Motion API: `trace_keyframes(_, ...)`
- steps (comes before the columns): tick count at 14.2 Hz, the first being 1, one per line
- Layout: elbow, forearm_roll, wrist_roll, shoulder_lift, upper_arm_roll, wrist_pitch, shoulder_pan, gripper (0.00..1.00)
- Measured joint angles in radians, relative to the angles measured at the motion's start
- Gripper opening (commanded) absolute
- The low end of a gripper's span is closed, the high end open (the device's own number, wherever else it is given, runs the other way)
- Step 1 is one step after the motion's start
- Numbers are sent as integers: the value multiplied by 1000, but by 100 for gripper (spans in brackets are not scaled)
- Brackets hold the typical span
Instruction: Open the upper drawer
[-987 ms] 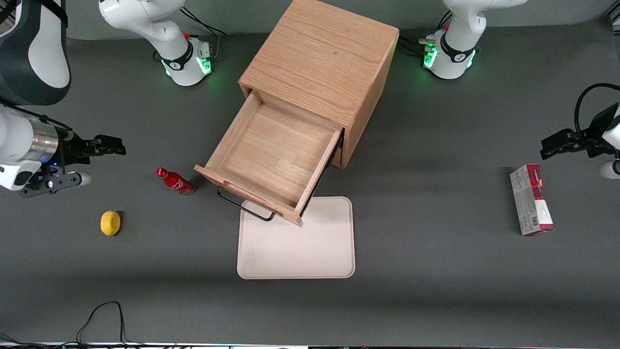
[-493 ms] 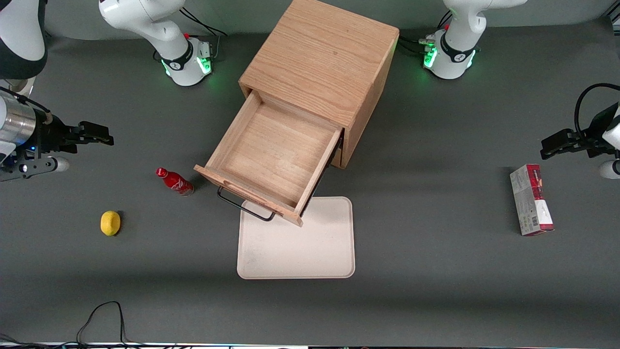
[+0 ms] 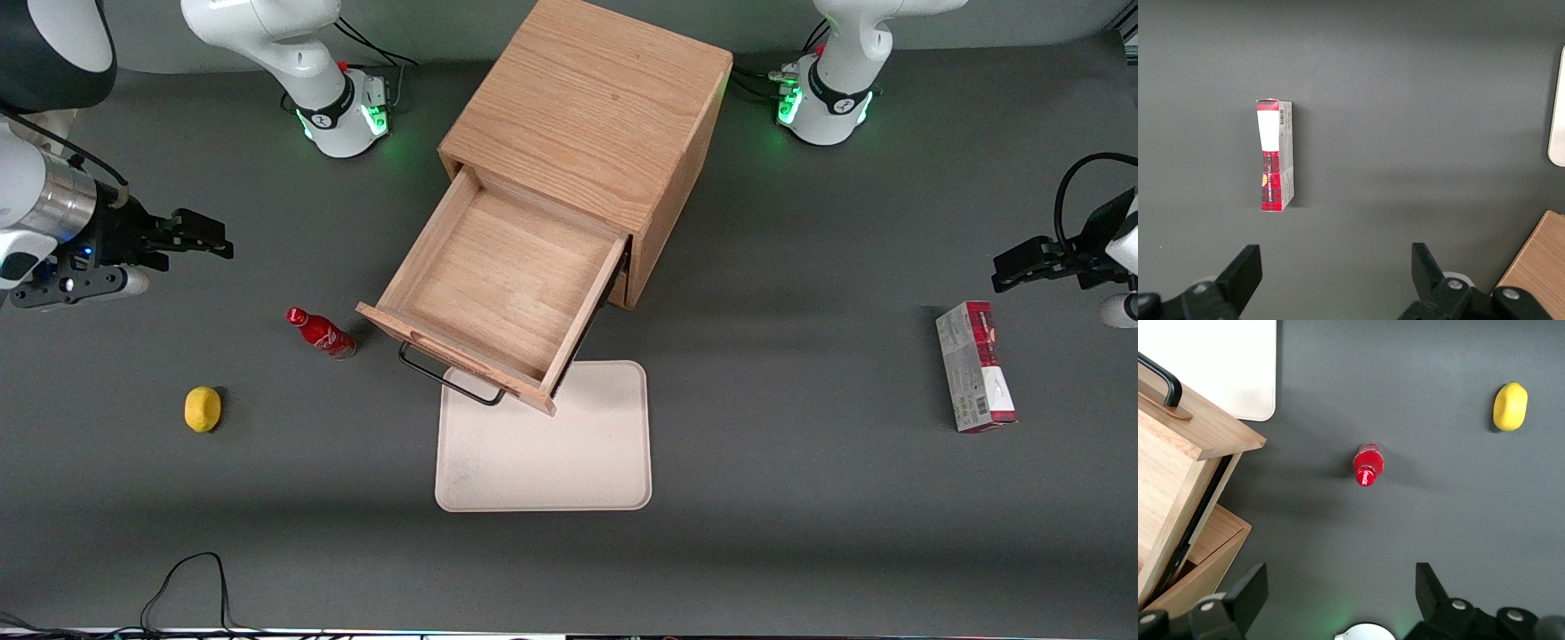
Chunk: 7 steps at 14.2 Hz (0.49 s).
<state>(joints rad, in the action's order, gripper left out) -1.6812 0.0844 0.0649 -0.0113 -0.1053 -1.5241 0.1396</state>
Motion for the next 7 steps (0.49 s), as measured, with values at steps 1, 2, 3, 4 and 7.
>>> trace_keyframes(1,0,-2,0,-6,13,4,-24,100)
trace_keyframes(2,0,-18,0,-11,29,1,-43,100)
trace_keyframes(3,0,-53,-8,-14,52,-7,-54,100)
trace_keyframes(4,0,-74,-33,-18,74,-18,-56,100)
trace_keyframes(7,0,-79,-55,-40,99,-28,-56,100)
